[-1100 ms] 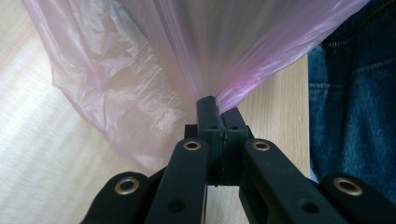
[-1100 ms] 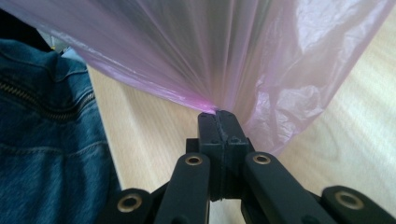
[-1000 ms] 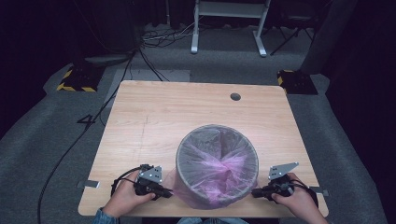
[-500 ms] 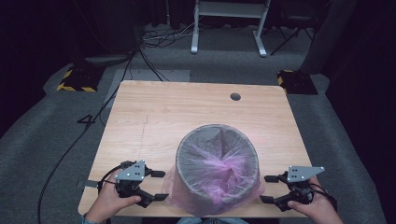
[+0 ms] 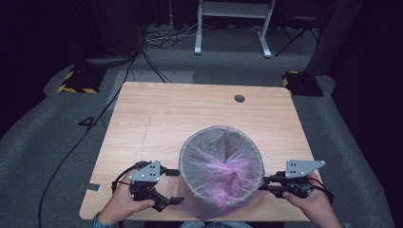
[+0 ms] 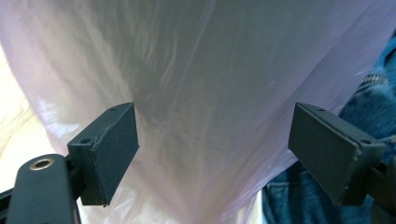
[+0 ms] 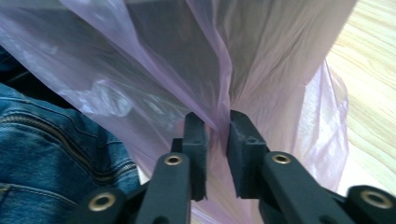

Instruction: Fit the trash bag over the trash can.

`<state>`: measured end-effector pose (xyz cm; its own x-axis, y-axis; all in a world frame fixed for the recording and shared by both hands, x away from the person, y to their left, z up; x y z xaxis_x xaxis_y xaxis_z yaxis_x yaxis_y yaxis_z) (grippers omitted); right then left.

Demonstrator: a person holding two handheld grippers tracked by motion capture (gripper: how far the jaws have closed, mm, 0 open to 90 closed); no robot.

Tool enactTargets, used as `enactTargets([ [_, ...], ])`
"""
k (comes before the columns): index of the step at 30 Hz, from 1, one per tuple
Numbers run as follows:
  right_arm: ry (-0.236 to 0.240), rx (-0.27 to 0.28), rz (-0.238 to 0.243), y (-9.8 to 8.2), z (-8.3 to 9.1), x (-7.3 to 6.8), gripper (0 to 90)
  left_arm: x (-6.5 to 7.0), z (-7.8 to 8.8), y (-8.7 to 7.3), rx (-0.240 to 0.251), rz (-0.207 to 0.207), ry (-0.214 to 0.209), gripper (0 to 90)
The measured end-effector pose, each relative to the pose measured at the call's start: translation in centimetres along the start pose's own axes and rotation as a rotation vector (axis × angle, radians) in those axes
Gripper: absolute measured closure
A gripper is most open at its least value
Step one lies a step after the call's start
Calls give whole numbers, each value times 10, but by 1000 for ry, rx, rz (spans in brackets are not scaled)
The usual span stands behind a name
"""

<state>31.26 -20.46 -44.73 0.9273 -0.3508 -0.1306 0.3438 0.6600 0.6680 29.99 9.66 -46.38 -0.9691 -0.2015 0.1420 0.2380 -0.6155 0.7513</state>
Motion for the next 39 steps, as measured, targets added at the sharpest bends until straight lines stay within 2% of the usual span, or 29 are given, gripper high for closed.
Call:
enactTargets([
  [3, 14, -2, 7, 1, -1, -5, 804, 3, 4, 6, 17, 1, -2, 200],
  [5, 14, -4, 10, 2, -1, -6, 800, 1, 6, 9, 24, -3, 10, 346],
  [7, 14, 0, 12, 3, 1, -6, 788, -2, 9, 9, 8, -18, 51, 446],
  [8, 15, 2, 14, 3, 1, -6, 777, -2, 10, 10, 9, -25, 52, 546],
  [9, 16, 3, 15, 3, 2, -6, 773, 0, 11, 11, 11, -27, 42, 609],
  [11, 17, 9, 15, 4, 3, -5, 772, -1, 14, 11, 17, -37, 52, 768],
  [14, 18, 23, 10, 5, 5, -2, 811, -7, 17, 12, 34, -21, 79, 900],
  [17, 29, 27, 19, 6, 5, 0, 892, -13, 18, 12, 37, 12, 90, 900],
  [20, 31, 29, 21, 7, 3, 3, 900, -21, 16, 9, 45, 42, 94, 900],
  [22, 32, 27, 4, 6, 0, 7, 900, -26, 14, 4, 35, 66, 99, 900],
  [25, 25, 9, -35, -2, -6, 18, 900, -35, 9, -8, -7, 102, 125, 900],
  [28, 22, -19, -79, -14, -15, 29, 900, -42, 4, -17, -23, 142, 120, 900],
  [31, 27, -61, -122, -29, -27, 41, 900, -52, -2, -28, -69, 177, 141, 900],
  [34, 35, -91, -163, -43, -39, 51, 900, -58, -11, -40, -110, 207, 141, 900],
  [37, 44, -121, -191, -54, -47, 52, 900, -57, -17, -50, -171, 225, 135, 900],
  [39, 39, -151, -185, -61, -49, 48, 900, -53, -19, -55, -213, 220, 128, 900],
])
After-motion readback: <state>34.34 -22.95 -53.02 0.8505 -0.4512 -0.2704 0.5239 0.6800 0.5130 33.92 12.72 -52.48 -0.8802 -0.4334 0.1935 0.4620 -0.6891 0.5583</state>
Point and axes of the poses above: each handheld gripper's, and its own axes: z roughly backward along the jaws, y roughly out of its top, x roughly to its right, the point moved 8 cm from there along -z, roughly forward along the jaws, and after that the axes turned 15 degrees about -x, right-handed, at the moved point
